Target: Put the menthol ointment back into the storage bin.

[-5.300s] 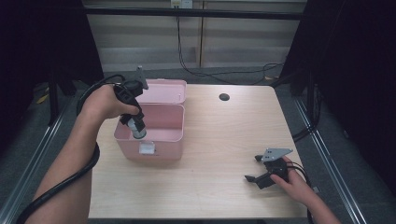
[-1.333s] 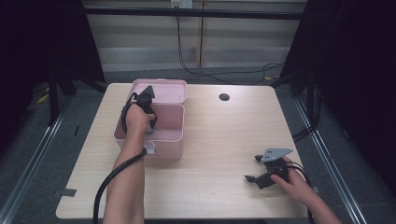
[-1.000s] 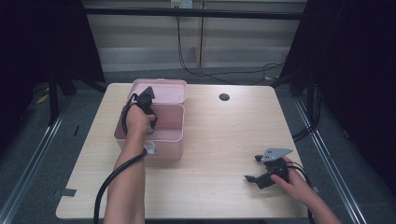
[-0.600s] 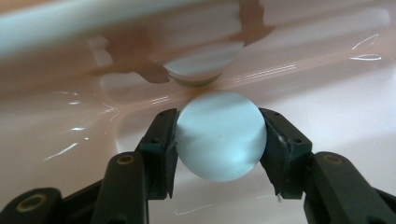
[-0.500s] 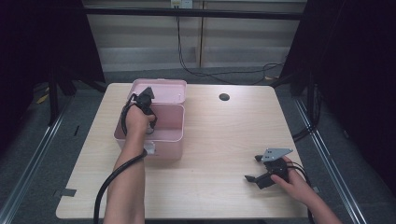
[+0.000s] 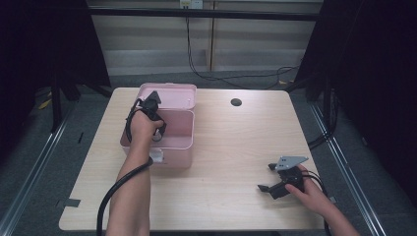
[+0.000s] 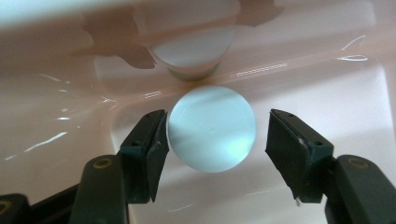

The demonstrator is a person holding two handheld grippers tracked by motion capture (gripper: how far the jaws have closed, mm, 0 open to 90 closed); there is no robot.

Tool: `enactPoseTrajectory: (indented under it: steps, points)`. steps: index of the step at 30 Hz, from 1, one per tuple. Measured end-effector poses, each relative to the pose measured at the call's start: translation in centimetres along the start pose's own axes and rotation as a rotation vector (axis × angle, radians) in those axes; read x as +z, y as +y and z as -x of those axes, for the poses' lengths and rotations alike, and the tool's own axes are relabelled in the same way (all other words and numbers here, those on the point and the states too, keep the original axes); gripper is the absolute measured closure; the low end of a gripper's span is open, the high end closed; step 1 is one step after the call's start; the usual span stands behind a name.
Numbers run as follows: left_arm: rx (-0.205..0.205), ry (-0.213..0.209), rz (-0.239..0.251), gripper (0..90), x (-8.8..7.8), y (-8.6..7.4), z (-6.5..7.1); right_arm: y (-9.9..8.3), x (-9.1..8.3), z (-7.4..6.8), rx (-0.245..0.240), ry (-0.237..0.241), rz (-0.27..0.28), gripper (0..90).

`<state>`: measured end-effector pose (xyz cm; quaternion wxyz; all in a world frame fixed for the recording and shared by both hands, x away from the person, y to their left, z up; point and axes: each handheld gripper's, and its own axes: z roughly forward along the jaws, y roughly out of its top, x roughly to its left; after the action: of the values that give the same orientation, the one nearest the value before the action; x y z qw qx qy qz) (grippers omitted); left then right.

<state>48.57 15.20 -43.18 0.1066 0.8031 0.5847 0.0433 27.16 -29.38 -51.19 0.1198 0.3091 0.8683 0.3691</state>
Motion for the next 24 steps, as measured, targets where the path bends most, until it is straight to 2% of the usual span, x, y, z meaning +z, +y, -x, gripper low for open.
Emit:
enactPoseTrajectory:
  steps: [3, 9, 18, 24]
  points:
    - [-0.003, -0.01, -0.002, 31.4, -0.4, 0.0, 0.0, 0.0, 0.0, 0.0, 0.002, 0.0, -0.001, 6.8]
    - [-0.01, -0.029, -0.004, 27.6, -0.9, -0.2, -0.2, 0.0, 0.0, 0.0, 0.002, 0.0, -0.001, 6.8]
    - [-0.007, -0.052, -0.074, 26.5, -2.5, -0.3, -0.7, 0.0, 0.0, 0.0, 0.0, 0.0, 0.0, 6.7]
    - [-0.01, -0.057, -0.099, 26.6, -3.6, -0.2, -0.8, 0.0, 0.0, 0.0, 0.0, 0.0, 0.0, 6.8]
